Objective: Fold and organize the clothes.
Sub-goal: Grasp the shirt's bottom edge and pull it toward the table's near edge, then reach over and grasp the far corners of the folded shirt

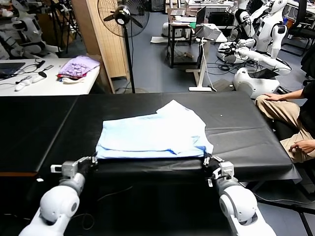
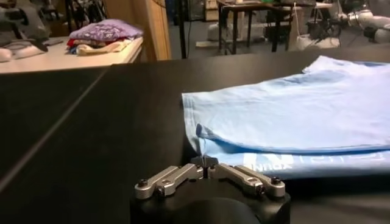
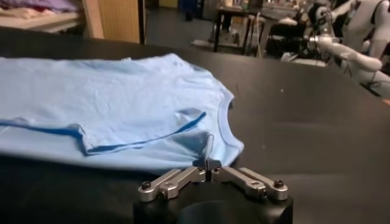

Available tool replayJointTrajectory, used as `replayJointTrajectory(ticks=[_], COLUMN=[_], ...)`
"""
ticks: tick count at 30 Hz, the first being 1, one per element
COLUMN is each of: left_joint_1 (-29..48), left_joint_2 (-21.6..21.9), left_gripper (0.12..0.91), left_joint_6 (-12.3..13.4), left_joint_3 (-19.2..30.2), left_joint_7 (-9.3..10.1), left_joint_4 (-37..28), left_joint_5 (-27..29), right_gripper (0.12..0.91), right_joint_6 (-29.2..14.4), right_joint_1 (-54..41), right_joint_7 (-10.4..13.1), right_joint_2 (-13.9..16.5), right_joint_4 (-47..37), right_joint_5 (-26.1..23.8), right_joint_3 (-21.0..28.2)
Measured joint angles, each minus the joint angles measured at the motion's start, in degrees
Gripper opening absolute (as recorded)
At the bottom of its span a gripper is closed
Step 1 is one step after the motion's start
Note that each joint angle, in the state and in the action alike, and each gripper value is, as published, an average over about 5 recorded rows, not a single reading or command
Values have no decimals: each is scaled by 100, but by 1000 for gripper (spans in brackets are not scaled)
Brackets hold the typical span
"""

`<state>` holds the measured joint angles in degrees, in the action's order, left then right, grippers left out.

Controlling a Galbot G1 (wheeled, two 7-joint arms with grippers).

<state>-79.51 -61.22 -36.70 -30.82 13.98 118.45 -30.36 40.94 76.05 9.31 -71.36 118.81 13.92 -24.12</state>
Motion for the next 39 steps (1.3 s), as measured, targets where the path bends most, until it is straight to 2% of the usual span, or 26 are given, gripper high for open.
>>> replayJointTrajectory(ticks=[4, 7, 10, 13, 15, 18, 22, 26, 30, 33, 36, 39], left_joint_1=[-119, -133, -17, 356, 766, 1556, 2689, 3629, 4306, 4571, 4687, 4750], left_joint_2=[67, 122, 146, 138, 138, 177, 223, 171, 72, 15, -36, -76], left_gripper=[526, 687, 778, 795, 797, 798, 798, 798, 798, 798, 798, 798], left_joint_6=[-295, -328, -258, -249, -367, -537, -553, -553, -552, -552, -551, -551], left_joint_3=[-91, -188, -249, -197, -106, 102, 524, 995, 1334, 1512, 1609, 1644], left_joint_7=[132, 167, 97, 93, 160, 210, 143, 25, -114, -255, -389, -443], left_joint_4=[205, 358, 437, 352, 160, -350, -1253, -2214, -3124, -3619, -3921, -4118], left_joint_5=[-108, -149, -138, -216, -416, -741, -922, -1008, -1166, -1126, -1000, -918], right_gripper=[783, 796, 798, 798, 798, 798, 798, 798, 798, 798, 798, 798], right_joint_6=[61, -63, -230, -326, -380, -533, -781, -870, -933, -1135, -1310, -1265], right_joint_1=[99, 27, -250, -793, -1287, -2147, -3372, -4361, -5032, -5415, -5759, -6060], right_joint_7=[-23, -51, -120, -153, -150, -137, -174, -233, -140, -114, -256, -383], right_joint_2=[147, 257, 341, 383, 384, 329, 134, -105, -348, -531, -729, -921], right_joint_4=[332, 487, 411, 93, -255, -1001, -2281, -3565, -4607, -5292, -5971, -6562], right_joint_5=[154, 300, 339, 361, 417, 517, 657, 759, 766, 739, 627, 423], right_joint_3=[-120, -148, -79, 81, 236, 529, 959, 1335, 1664, 1819, 1944, 1998])
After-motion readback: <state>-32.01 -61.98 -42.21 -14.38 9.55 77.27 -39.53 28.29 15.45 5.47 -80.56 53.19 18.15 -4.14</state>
